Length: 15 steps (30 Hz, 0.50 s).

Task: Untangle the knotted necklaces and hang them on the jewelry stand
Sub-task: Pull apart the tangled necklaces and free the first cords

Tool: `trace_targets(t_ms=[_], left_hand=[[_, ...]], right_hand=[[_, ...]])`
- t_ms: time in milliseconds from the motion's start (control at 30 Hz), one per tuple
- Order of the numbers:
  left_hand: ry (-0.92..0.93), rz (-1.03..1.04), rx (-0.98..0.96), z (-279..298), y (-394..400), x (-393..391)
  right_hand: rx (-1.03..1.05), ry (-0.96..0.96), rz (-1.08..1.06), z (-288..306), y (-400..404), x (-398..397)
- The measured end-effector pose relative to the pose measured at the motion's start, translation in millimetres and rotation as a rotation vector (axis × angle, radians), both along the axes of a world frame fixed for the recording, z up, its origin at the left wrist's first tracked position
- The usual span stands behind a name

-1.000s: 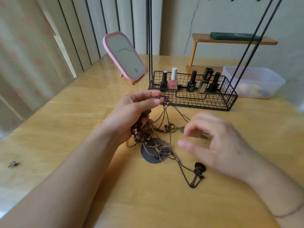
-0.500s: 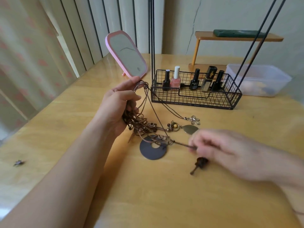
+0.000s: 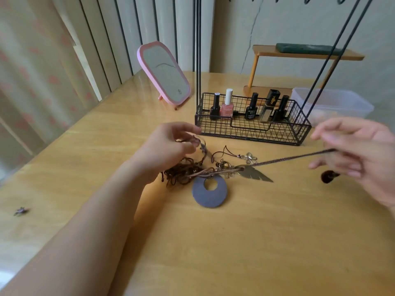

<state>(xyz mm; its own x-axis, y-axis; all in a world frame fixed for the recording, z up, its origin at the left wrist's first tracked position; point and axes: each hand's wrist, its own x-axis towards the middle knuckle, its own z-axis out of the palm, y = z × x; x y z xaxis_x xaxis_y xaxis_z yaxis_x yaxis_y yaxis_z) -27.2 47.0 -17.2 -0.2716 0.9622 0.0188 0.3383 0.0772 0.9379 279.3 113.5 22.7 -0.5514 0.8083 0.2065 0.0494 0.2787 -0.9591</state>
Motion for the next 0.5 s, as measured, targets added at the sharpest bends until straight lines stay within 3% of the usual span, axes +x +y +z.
trace_targets(t_ms=[100, 200, 367, 433, 500], left_hand=[[0.494, -0.019, -0.033, -2, -3, 7], [0.662, -0.051, -0.039, -3, -5, 9], [1.064, -0.124, -0.038, -7, -10, 21], [1.082, -0.215, 0.086, -7, -11, 27], [0.959, -0.353, 0.213, -5, -13, 31]], right_hand=[[0.212, -0.412, -0.086, -3, -4, -3], [0.32, -0.629, -0.076, -2, -12, -15], [0.382, -0.512, -0.144, -6, -8, -12], [0.4, -0.413, -0.139, -6, -7, -13], [0.454, -0.345, -0.14, -7, -7, -14]])
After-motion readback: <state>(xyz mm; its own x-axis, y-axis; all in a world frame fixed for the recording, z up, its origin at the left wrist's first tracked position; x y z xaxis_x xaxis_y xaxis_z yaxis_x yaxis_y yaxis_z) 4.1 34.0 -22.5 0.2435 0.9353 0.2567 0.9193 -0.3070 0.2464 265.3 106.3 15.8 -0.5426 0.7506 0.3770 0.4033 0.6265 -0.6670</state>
